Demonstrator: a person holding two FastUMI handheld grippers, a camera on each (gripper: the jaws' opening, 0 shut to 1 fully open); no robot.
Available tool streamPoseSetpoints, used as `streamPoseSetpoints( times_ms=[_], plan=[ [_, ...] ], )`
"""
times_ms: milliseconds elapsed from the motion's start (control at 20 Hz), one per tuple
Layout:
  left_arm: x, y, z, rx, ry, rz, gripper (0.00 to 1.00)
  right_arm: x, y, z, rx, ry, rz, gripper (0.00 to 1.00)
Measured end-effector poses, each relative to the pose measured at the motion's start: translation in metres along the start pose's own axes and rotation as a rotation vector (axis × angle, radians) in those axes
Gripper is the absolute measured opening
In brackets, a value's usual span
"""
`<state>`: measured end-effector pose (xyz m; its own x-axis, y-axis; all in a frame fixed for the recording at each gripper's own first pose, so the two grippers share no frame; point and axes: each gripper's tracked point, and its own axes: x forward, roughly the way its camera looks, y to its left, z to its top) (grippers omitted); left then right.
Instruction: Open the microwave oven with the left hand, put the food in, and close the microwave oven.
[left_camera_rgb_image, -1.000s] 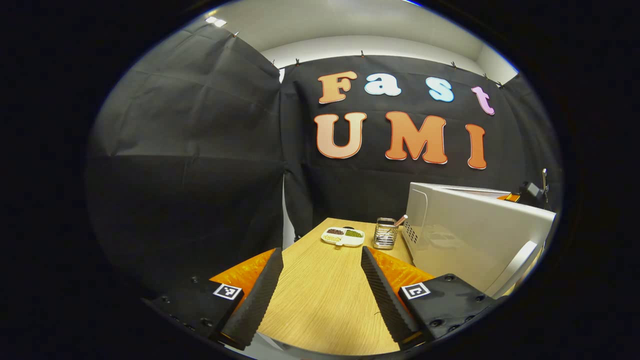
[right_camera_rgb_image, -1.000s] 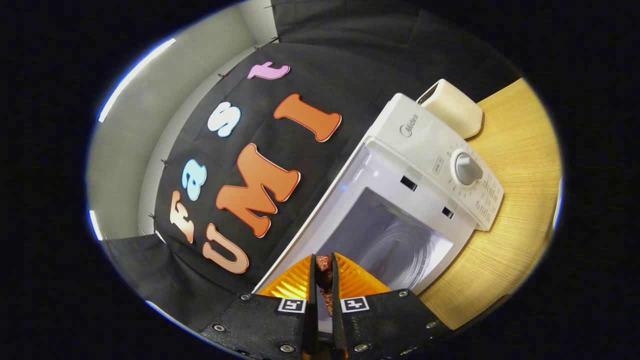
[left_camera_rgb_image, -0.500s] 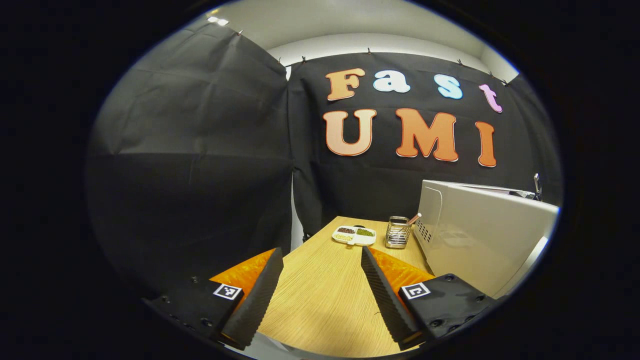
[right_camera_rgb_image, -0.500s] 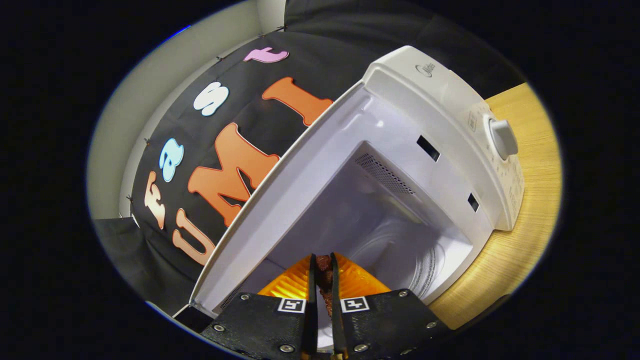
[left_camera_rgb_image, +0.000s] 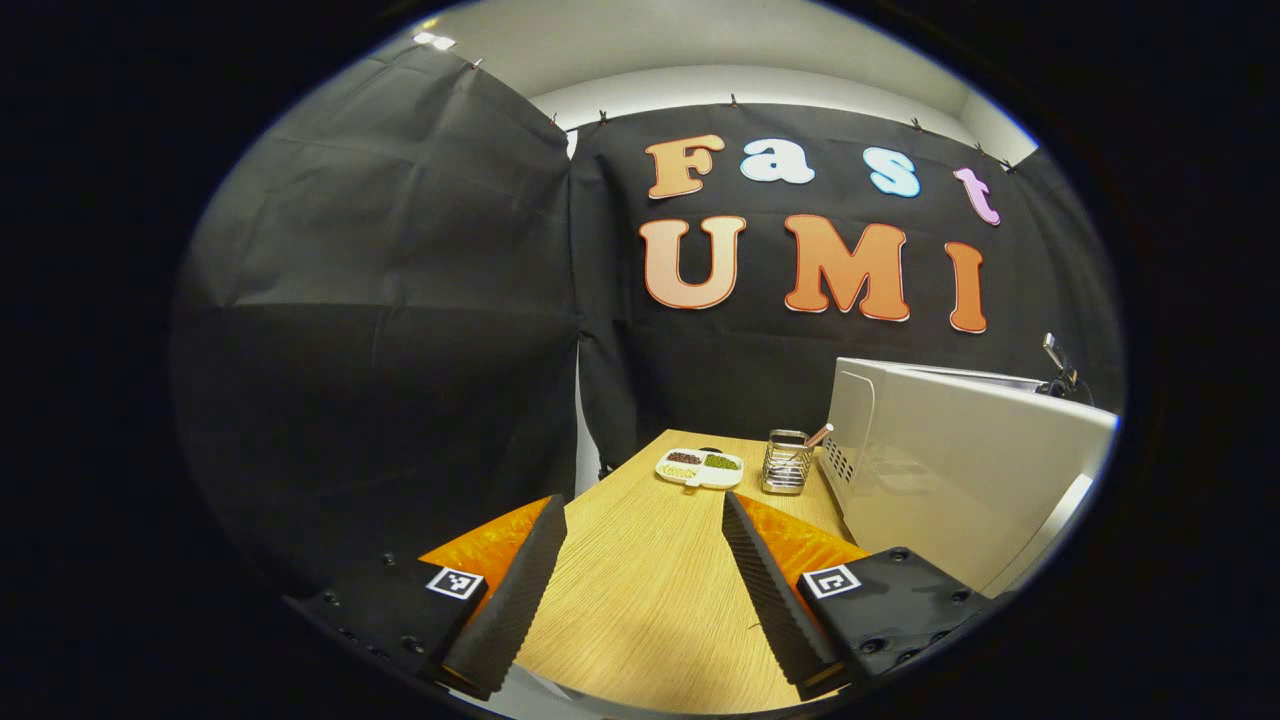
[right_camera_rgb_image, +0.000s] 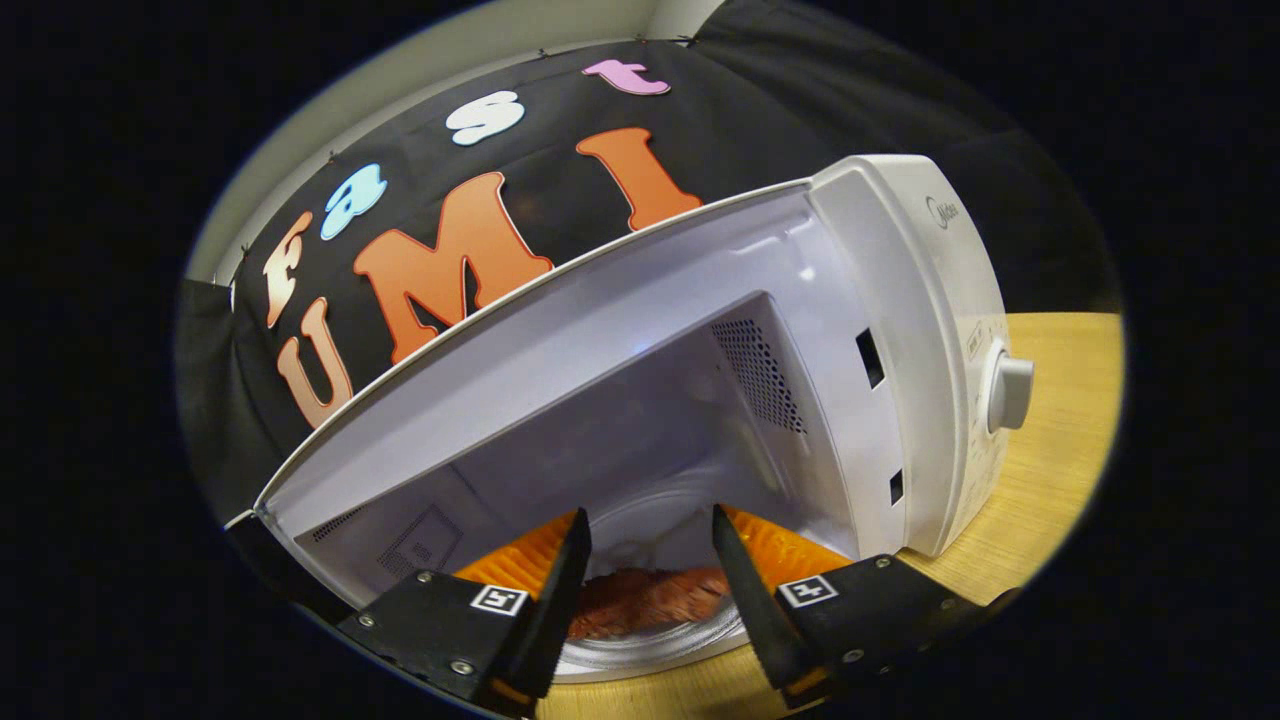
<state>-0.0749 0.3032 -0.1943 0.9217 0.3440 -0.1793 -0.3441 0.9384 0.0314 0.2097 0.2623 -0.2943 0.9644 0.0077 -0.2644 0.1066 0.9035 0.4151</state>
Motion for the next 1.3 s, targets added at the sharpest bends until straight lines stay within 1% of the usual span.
streamPoseSetpoints(
  times_ms=[50, 100, 150, 300, 550, 650, 750, 850, 900, 1050, 1100, 1200, 1250, 1300],
  plan=[
    [-0.001, 0.000, 0.001, 0.001, -0.003, 0.001, 0.98, -0.003, -0.001, 0.001, -0.020, -0.004, 0.001, 0.88],
    [-0.001, 0.000, 0.001, 0.003, -0.006, 0.000, 0.98, -0.007, 0.001, 0.004, -0.038, -0.006, 0.008, 0.93],
    [-0.002, -0.001, 0.002, 0.004, -0.009, -0.004, 0.98, -0.011, 0.003, 0.006, -0.053, -0.004, 0.022, 0.94],
    [-0.004, -0.002, 0.006, 0.012, -0.020, -0.017, 0.98, -0.031, 0.013, 0.011, -0.115, 0.003, 0.081, 0.94],
    [-0.016, -0.015, 0.016, 0.003, -0.040, -0.052, 1.00, -0.076, 0.021, 0.036, -0.259, 0.003, 0.177, 0.94],
    [-0.018, -0.018, 0.018, -0.006, -0.042, -0.065, 1.00, -0.095, 0.018, 0.051, -0.310, -0.004, 0.199, 0.94],
    [-0.021, -0.023, 0.021, -0.003, -0.045, -0.075, 0.98, -0.117, 0.017, 0.070, -0.333, -0.019, 0.232, 0.94],
    [-0.024, -0.032, 0.023, 0.005, -0.041, -0.105, 0.98, -0.135, 0.006, 0.089, -0.372, -0.040, 0.236, 0.94],
    [-0.026, -0.036, 0.023, 0.004, -0.038, -0.117, 1.00, -0.142, -0.001, 0.098, -0.390, -0.049, 0.233, 0.94],
    [-0.029, -0.048, 0.024, 0.007, -0.023, -0.141, 0.94, -0.165, -0.020, 0.126, -0.425, -0.050, 0.213, 0.94],
    [-0.030, -0.051, 0.024, 0.011, -0.020, -0.144, 0.82, -0.172, -0.024, 0.134, -0.436, -0.054, 0.209, 0.94],
    [-0.034, -0.065, 0.026, 0.011, -0.019, -0.176, 0.69, -0.187, -0.035, 0.153, -0.453, -0.083, 0.203, 0.95],
    [-0.033, -0.070, 0.028, 0.013, -0.024, -0.191, 0.69, -0.194, -0.041, 0.160, -0.451, -0.091, 0.201, 0.95],
    [-0.034, -0.069, 0.030, 0.018, -0.026, -0.179, 0.49, -0.201, -0.047, 0.166, -0.441, -0.097, 0.204, 0.95]
  ],
)
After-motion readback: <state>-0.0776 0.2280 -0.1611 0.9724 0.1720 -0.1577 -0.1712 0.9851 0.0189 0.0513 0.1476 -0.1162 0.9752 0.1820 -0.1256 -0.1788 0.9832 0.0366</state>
